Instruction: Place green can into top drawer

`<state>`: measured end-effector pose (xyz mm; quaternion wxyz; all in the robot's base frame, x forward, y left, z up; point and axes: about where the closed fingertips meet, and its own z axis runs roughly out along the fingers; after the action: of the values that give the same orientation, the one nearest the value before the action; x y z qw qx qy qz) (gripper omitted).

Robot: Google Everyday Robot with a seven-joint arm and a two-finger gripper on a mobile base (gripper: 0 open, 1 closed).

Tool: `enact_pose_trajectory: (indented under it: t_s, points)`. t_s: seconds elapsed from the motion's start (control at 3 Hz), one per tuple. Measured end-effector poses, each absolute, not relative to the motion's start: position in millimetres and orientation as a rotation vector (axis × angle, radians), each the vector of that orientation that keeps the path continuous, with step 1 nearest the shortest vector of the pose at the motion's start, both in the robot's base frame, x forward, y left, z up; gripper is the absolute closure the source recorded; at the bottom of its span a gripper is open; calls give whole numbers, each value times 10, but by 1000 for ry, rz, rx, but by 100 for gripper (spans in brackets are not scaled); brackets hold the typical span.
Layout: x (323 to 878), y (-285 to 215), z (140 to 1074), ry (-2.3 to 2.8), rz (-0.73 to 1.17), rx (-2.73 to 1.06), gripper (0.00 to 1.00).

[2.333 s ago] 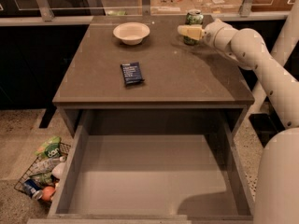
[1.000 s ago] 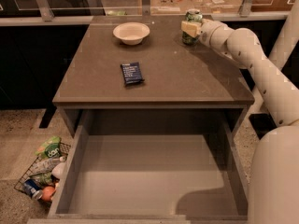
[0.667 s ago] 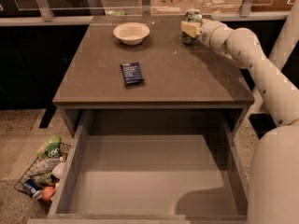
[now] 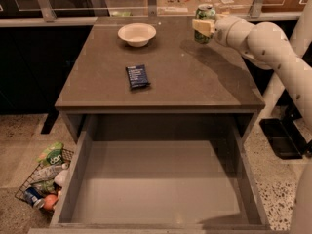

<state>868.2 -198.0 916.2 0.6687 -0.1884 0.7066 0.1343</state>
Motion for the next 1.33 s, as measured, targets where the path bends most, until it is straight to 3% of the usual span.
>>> enact_pose_trajectory:
  t_s: [1.33]
  points:
    - [6946, -1377, 9843, 1406, 399, -758, 100]
